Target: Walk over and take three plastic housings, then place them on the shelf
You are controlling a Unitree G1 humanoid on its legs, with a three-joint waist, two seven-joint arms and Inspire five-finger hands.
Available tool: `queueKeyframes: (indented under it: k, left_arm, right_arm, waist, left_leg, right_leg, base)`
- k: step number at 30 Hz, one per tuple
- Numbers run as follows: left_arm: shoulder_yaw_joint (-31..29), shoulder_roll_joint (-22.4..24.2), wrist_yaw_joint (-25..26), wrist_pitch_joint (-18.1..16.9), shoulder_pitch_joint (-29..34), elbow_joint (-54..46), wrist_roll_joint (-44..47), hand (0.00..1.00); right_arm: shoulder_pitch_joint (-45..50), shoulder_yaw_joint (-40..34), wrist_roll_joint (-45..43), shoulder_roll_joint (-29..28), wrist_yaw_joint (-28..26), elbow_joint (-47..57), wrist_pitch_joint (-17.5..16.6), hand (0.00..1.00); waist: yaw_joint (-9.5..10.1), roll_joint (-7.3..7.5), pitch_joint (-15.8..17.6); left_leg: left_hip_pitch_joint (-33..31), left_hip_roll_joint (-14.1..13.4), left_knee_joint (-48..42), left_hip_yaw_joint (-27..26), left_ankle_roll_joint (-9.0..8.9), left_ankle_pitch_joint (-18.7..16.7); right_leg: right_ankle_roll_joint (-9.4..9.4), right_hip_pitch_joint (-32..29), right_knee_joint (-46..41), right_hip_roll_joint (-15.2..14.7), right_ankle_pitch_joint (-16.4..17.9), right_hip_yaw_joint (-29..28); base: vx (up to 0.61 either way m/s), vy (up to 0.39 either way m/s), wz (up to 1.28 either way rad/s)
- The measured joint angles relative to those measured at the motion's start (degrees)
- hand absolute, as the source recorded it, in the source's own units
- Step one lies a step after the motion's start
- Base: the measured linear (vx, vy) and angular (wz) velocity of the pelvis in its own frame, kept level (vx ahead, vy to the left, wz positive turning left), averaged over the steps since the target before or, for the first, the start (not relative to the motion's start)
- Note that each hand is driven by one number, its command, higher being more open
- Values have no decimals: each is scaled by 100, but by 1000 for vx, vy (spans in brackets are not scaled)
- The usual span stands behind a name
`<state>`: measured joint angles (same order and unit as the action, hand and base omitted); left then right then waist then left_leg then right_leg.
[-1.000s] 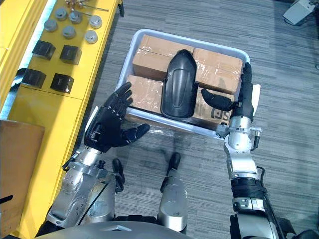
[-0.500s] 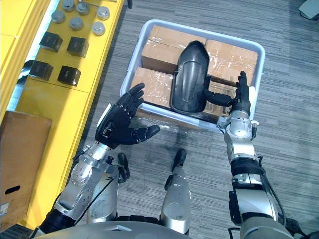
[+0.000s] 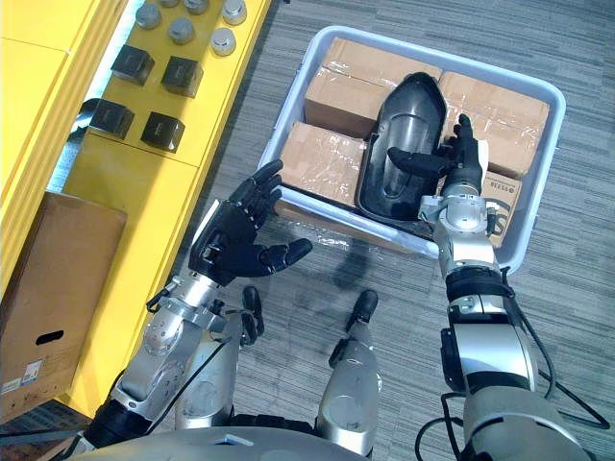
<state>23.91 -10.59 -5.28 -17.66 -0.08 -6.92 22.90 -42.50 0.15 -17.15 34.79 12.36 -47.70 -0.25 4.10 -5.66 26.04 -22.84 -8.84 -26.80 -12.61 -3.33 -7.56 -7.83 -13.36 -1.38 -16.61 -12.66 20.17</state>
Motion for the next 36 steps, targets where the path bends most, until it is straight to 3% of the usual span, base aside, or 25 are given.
queueKeyframes:
  k: [4,12,18,24,31,34,36]
  left_arm:
    - [19,35,1,0,8,31,57,100]
    - [103,54,51,1,66,191,235,100]
    - [-110,103,126,0,178,179,1082,100]
    - [-350,102,-29,0,631,167,1071,100]
    - [-372,-59,-54,68,742,-7,1026,100]
    - [-422,-63,-98,422,662,-68,1015,100]
    - [-417,-76,-197,824,608,-65,1017,100]
  right_arm:
    - [-351,38,99,298,118,-475,534,0]
    - [-577,45,698,345,354,-780,794,0]
    - [-199,38,742,294,423,-782,1127,0]
    - [114,-201,776,295,795,-775,1108,0]
    - [159,-423,1238,295,1482,-467,642,0]
    - [284,-424,1654,288,1750,325,402,0]
    - [319,-419,1925,221,1847,717,264,0]
  waist:
    - [46,-19,10]
    - [59,-63,34]
    - [67,-58,37]
    - [92,-30,52]
    - [136,11,70]
    - [142,41,23]
    - [112,141,-54]
  left_leg:
    - [12,12,-18,18,9,-10]
    - [117,15,61,34,6,52]
    - [362,38,317,43,-29,148]
    - [648,49,585,60,-71,248]
    - [929,115,1204,184,-194,647]
    - [1090,115,1500,181,-223,799]
    - [1217,113,1702,178,-225,913]
  right_leg:
    - [53,9,-85,-31,37,9]
    - [51,100,-88,-27,36,54]
    - [88,278,-52,-16,66,134]
    - [125,491,-51,4,127,190]
    - [143,640,77,51,140,362]
    - [153,696,136,92,145,387]
    - [148,777,227,135,137,411]
  base:
    - [-74,26,2]
    - [-24,6,1]
    - [12,0,2]
    - [-17,-2,4]
    - [-27,-22,9]
    - [0,0,0]
    - [18,-6,0]
